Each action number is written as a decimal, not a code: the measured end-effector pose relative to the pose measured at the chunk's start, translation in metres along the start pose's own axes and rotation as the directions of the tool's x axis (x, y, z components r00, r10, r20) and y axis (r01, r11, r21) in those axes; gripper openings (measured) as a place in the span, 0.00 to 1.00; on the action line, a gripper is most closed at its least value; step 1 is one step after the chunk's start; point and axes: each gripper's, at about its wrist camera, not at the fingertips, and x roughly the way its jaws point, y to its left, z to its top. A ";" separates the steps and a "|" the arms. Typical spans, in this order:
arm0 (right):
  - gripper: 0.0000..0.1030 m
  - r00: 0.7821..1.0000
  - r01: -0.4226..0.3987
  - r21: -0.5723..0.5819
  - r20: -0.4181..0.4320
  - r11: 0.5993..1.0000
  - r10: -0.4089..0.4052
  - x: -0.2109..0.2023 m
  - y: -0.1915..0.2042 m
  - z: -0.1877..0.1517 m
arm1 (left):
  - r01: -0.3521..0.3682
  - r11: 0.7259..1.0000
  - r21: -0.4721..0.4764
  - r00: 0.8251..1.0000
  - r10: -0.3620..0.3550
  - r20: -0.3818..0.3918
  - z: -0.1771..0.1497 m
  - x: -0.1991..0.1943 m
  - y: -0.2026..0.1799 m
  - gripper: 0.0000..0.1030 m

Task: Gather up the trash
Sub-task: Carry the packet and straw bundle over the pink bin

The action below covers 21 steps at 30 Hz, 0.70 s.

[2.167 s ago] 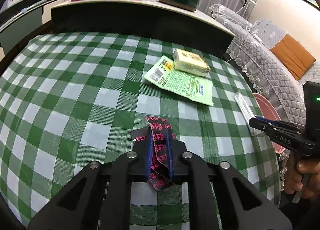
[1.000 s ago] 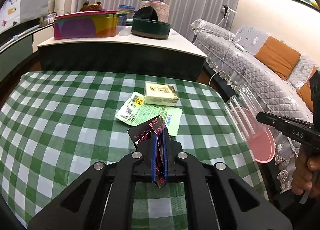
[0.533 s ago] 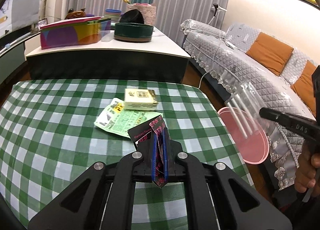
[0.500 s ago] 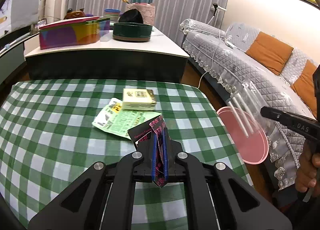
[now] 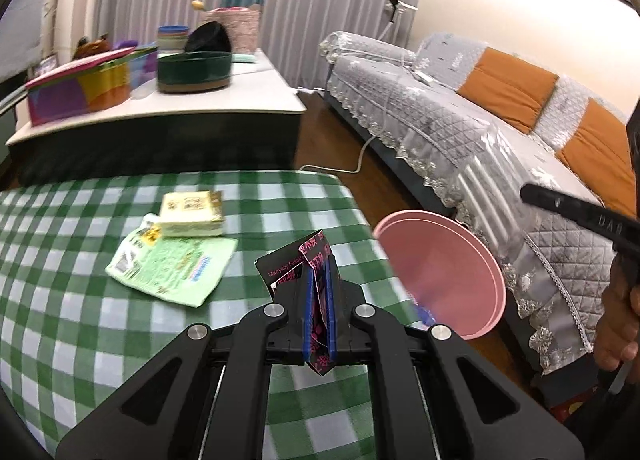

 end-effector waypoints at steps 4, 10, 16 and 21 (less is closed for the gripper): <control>0.02 1.000 0.016 0.014 0.022 1.000 -0.017 -0.008 -0.016 0.013 | 0.022 1.000 0.009 1.000 -0.022 -0.003 0.011 0.007 -0.013 0.05; 0.02 0.997 0.063 0.011 0.039 0.998 -0.063 -0.016 -0.037 0.028 | 0.043 0.999 0.022 0.999 -0.043 0.002 0.026 0.019 -0.031 0.05; 0.02 0.993 0.097 0.083 0.064 0.992 -0.103 -0.024 -0.067 0.039 | 0.069 0.997 0.045 0.998 -0.069 0.003 0.040 0.028 -0.052 0.05; 0.02 0.993 0.104 0.102 0.051 0.989 -0.110 -0.020 -0.072 0.043 | 0.091 0.992 0.086 0.996 -0.092 0.000 0.050 0.035 -0.068 0.05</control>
